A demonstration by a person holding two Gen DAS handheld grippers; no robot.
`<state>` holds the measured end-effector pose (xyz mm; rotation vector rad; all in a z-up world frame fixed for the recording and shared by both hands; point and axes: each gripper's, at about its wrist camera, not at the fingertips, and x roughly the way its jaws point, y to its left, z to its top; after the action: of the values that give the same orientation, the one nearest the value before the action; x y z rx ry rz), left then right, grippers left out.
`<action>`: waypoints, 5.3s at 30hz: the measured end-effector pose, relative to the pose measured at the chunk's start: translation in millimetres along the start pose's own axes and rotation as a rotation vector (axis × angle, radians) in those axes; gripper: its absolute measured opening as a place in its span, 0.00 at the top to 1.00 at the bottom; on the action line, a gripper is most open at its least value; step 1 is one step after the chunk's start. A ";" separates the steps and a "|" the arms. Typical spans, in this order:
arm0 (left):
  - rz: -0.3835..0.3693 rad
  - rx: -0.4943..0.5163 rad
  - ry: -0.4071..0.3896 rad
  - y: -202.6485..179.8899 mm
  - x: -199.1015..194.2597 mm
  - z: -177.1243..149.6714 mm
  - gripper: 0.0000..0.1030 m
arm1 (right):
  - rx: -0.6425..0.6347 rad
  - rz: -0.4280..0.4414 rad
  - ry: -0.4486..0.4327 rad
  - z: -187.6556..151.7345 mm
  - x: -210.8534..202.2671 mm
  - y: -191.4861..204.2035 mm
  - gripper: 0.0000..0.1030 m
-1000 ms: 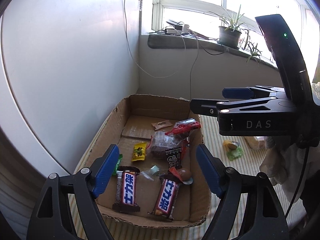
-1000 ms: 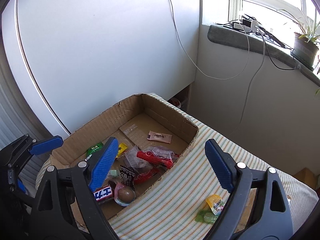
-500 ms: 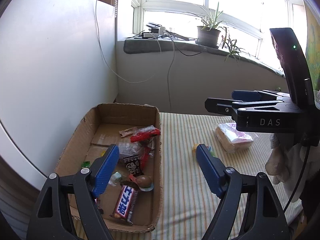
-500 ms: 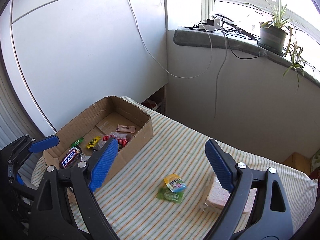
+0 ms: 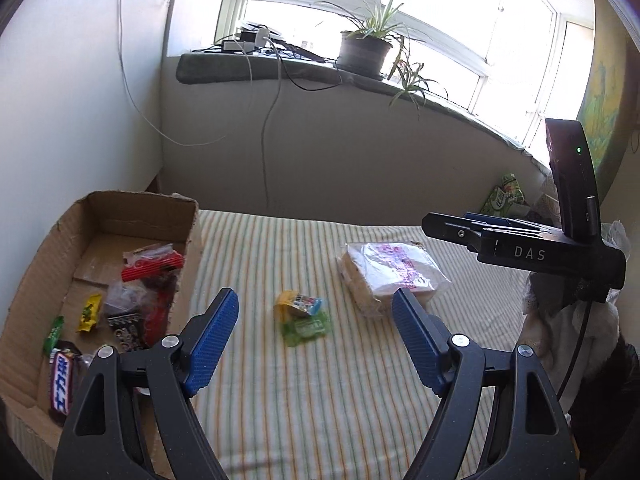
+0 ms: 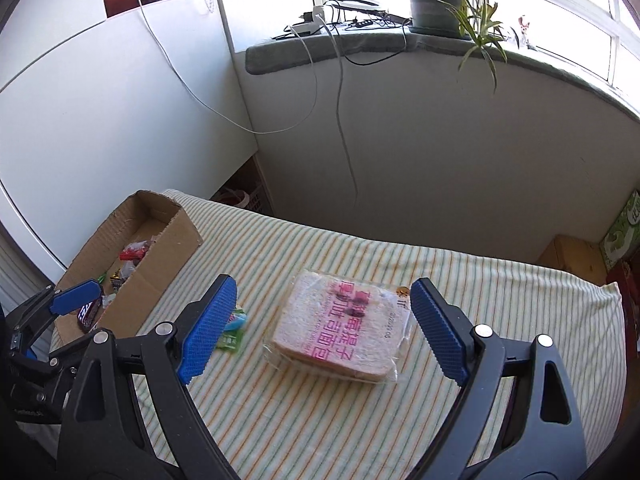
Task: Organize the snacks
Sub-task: 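Move both tools to the bagged bread loaf and close the right tool on it, then carry the bagged bread loaf over the box with the right tool, then open the right tool to drop the bread loaf into the box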
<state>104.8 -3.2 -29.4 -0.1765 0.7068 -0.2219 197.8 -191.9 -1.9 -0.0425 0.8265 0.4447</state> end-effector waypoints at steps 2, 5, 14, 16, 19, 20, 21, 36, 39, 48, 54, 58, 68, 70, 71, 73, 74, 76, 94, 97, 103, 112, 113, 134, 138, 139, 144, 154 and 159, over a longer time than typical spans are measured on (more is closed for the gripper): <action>-0.027 -0.006 0.019 -5.9 9.2 0.4 0.23 | 0.025 0.011 0.019 -4.5 4.2 -11.0 0.12; -0.059 -0.016 0.045 -13.1 23.4 0.5 0.23 | 0.069 0.030 0.043 -11.1 12.3 -24.2 0.12; -0.122 -0.044 0.139 -23.7 67.2 0.8 0.42 | 0.169 0.117 0.115 -24.7 38.7 -47.8 0.25; -0.135 -0.052 0.152 -24.1 73.7 2.3 0.45 | 0.178 0.127 0.122 -26.5 42.1 -49.0 0.26; -0.142 -0.059 0.172 -25.0 83.8 3.4 0.46 | 0.192 0.145 0.139 -28.9 48.2 -52.8 0.26; -0.144 -0.062 0.178 -25.3 86.6 3.8 0.47 | 0.195 0.146 0.145 -29.4 50.3 -54.1 0.26; -0.147 -0.064 0.183 -25.5 89.5 4.2 0.47 | 0.198 0.146 0.149 -30.0 52.2 -55.4 0.26; -0.160 -0.056 0.233 -35.9 118.1 1.8 0.58 | 0.252 0.200 0.204 -38.8 70.5 -67.3 0.44; -0.159 -0.048 0.233 -38.3 116.0 1.5 0.59 | 0.238 0.179 0.195 -37.6 67.4 -63.2 0.49; -0.151 -0.035 0.201 -39.3 97.7 1.8 0.59 | 0.223 0.179 0.175 -34.1 49.9 -53.0 0.51; -0.145 -0.030 0.148 -37.6 67.3 4.4 0.59 | 0.193 0.186 0.143 -26.3 29.0 -35.7 0.51; -0.135 -0.021 0.112 -31.5 46.1 4.4 0.58 | 0.167 0.193 0.120 -20.2 15.0 -19.9 0.51; -0.096 -0.028 0.031 -12.9 7.6 6.2 0.58 | 0.120 0.227 0.087 -7.7 -3.0 27.6 0.51; -0.092 -0.039 0.018 -5.6 -0.8 5.5 0.58 | 0.104 0.235 0.085 -5.2 -3.9 39.5 0.51; -0.088 -0.045 0.010 -0.6 -6.6 6.6 0.59 | 0.095 0.241 0.084 -3.9 -4.0 45.9 0.51; -0.074 -0.052 -0.005 8.3 -15.6 6.8 0.58 | 0.080 0.253 0.086 -1.2 -3.9 58.9 0.51; -0.066 -0.057 -0.013 12.2 -18.9 6.4 0.58 | 0.071 0.261 0.086 -0.1 -3.9 65.6 0.51; -0.051 -0.067 -0.025 22.6 -25.3 6.5 0.59 | 0.055 0.270 0.082 2.6 -3.4 81.1 0.51; 0.084 -0.175 -0.086 112.4 -68.0 -0.6 0.58 | -0.068 0.362 0.123 23.8 39.9 196.1 0.51; 0.107 -0.190 -0.084 124.2 -71.1 -3.7 0.59 | -0.083 0.376 0.136 25.2 50.2 210.8 0.51; 0.138 -0.222 -0.080 144.9 -74.2 -7.5 0.59 | -0.109 0.396 0.163 25.3 70.0 231.1 0.51; 0.152 -0.252 -0.060 163.3 -72.5 -14.6 0.59 | -0.138 0.394 0.195 23.0 94.4 249.8 0.51; 0.153 -0.257 -0.059 165.0 -72.3 -15.1 0.59 | -0.140 0.392 0.196 23.6 97.7 252.1 0.51; 0.215 -0.228 -0.063 164.7 -75.6 -15.6 0.59 | -0.177 0.331 0.173 24.7 106.8 255.8 0.32; 0.223 -0.216 -0.063 162.0 -77.4 -16.4 0.58 | -0.182 0.327 0.160 25.1 100.2 254.2 0.28; 0.228 -0.212 -0.064 160.8 -78.3 -17.2 0.57 | -0.186 0.324 0.156 24.9 98.8 253.7 0.28; 0.238 -0.201 -0.068 155.0 -80.1 -18.2 0.55 | -0.190 0.317 0.138 25.1 91.9 250.3 0.24; 0.250 -0.164 -0.077 139.0 -83.3 -18.1 0.54 | -0.196 0.301 0.102 22.7 71.9 233.5 0.23; 0.254 -0.142 -0.081 128.3 -82.8 -16.4 0.54 | -0.192 0.291 0.084 21.5 60.8 219.8 0.23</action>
<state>51.0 140.4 -20.2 -0.2274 0.6575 0.0783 161.3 34.3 -1.5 -0.1204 0.8740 0.8004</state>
